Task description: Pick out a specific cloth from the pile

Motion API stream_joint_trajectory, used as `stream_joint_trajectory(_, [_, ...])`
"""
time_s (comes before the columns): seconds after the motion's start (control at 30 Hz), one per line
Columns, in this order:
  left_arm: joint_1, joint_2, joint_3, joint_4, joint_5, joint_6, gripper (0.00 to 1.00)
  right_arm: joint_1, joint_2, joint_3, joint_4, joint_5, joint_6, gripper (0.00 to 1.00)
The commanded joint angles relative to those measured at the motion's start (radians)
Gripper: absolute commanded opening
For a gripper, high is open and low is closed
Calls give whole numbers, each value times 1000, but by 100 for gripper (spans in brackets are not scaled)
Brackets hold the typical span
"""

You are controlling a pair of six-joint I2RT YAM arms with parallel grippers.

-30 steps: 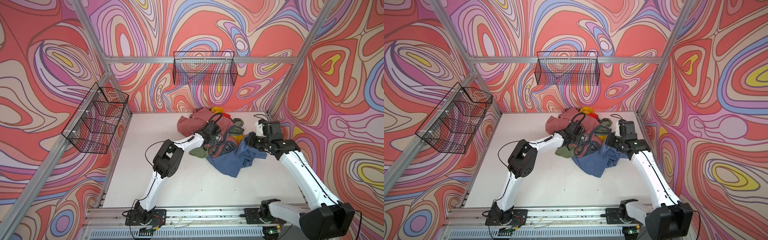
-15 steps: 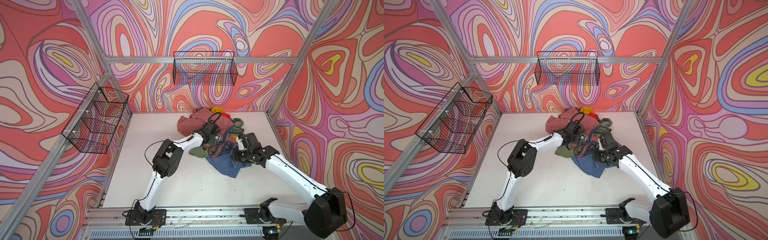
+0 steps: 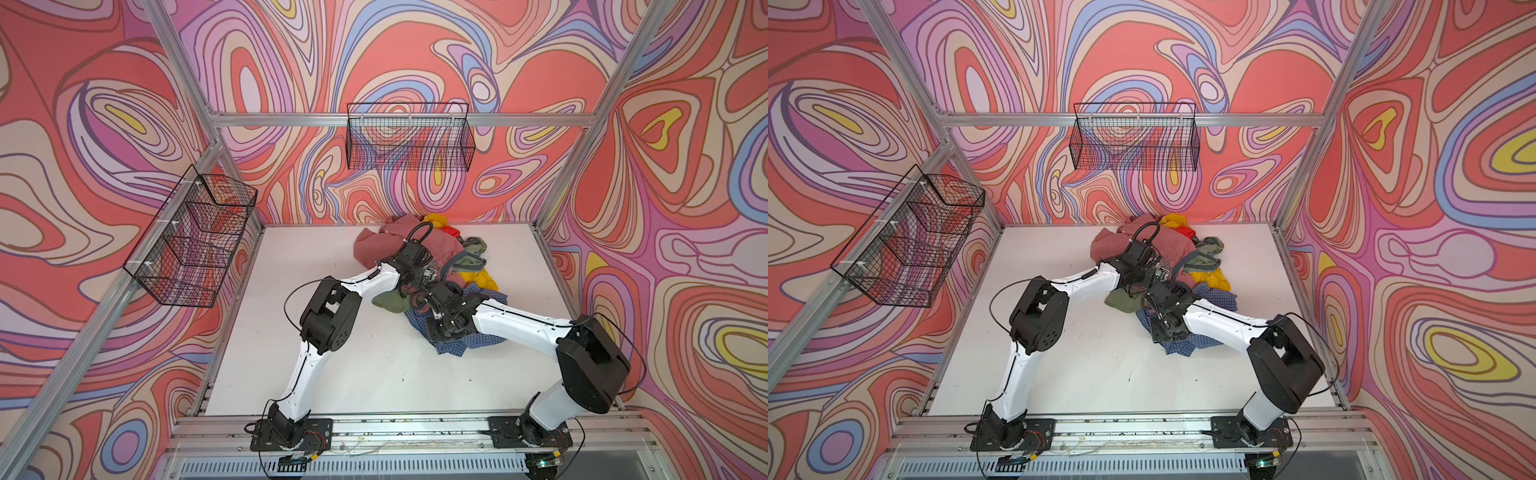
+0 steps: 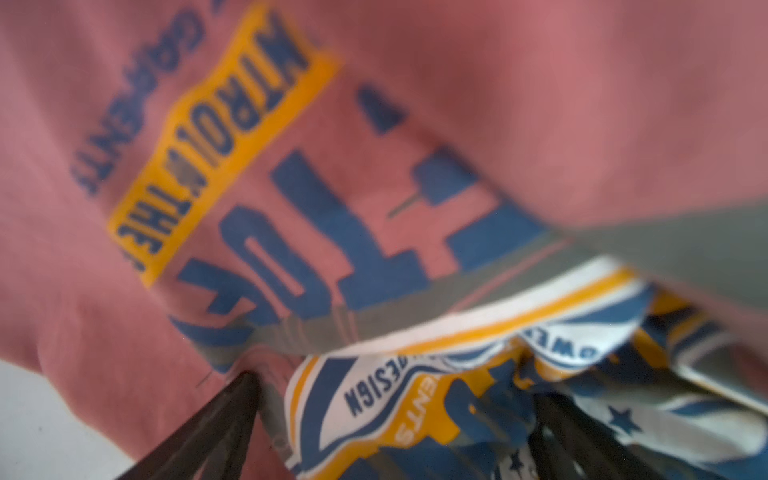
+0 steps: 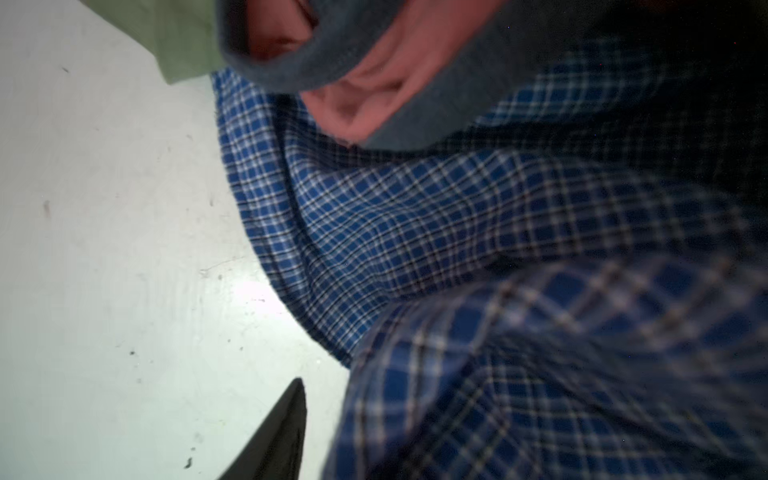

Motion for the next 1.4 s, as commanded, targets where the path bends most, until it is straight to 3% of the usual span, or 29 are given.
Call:
stream_joint_trajectory(0.0, [31,-17,-46,-61,-23,-17,100,4,30,-3,26,55,-26,65])
stream_joint_trajectory(0.2, [31,-11,-36,-68,-22,-22,100,82,106,40,-15,119,-47,78])
stream_joint_trajectory(0.4, [33,6,-8,-96,-19,-29,100,108,257,134,-147,220,-35,73])
stream_joint_trajectory(0.5, [33,-2,-19,-92,-19,-28,100,108,277,126,-161,236,-19,60])
stream_joint_trajectory(0.53, [32,-5,-26,-85,-19,-25,100,108,280,116,-168,245,-13,47])
stream_joint_trajectory(0.7, [32,-6,-31,-73,-2,-12,100,108,262,82,-166,289,-3,8])
stream_joint_trajectory(0.8, [33,-2,-33,-68,10,-5,100,108,189,63,-110,293,3,0])
stream_joint_trajectory(1.07, [32,11,-39,-84,6,9,100,108,-174,83,1,370,-2,0])
stream_joint_trajectory(1.37, [32,11,-47,-81,21,-16,100,108,-406,236,-15,535,-162,0])
